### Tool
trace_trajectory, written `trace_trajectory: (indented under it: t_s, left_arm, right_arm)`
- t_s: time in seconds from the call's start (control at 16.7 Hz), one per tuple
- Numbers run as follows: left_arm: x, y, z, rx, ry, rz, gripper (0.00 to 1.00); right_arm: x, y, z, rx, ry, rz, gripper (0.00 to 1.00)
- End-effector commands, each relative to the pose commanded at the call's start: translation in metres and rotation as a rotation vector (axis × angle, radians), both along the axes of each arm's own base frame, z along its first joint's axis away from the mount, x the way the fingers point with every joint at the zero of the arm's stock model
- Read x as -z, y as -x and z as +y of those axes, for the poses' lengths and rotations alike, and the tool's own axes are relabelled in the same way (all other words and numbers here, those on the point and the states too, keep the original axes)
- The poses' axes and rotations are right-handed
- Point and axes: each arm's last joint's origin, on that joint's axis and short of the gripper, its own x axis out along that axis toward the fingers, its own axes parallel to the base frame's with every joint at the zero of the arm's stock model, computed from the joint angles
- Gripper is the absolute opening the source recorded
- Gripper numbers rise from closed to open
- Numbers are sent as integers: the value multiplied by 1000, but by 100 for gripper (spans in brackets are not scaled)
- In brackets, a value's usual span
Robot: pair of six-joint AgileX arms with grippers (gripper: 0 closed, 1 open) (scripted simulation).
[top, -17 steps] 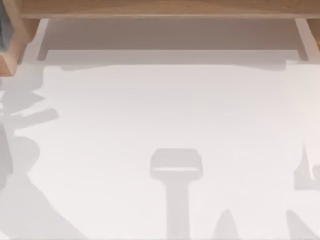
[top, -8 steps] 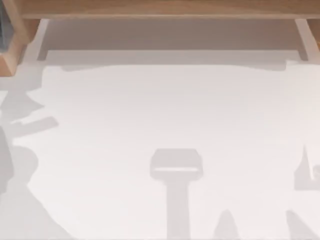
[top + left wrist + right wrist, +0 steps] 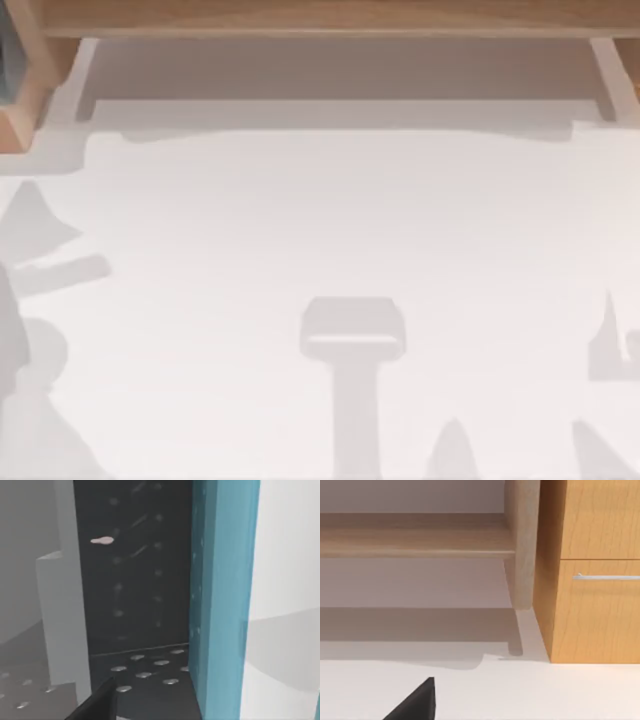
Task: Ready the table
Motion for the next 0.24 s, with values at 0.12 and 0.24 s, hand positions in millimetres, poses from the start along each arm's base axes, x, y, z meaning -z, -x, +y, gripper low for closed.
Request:
trace_trajectory:
  t_s: [0.12,0.24]
  left_arm:
    - [1,6,0,0,-1,1,100]
    - [1,8,0,1,-3,1,100]
  right_arm:
    - [0,0,0,0,0,0,100]
    - [0,0,0,0,0,0,100]
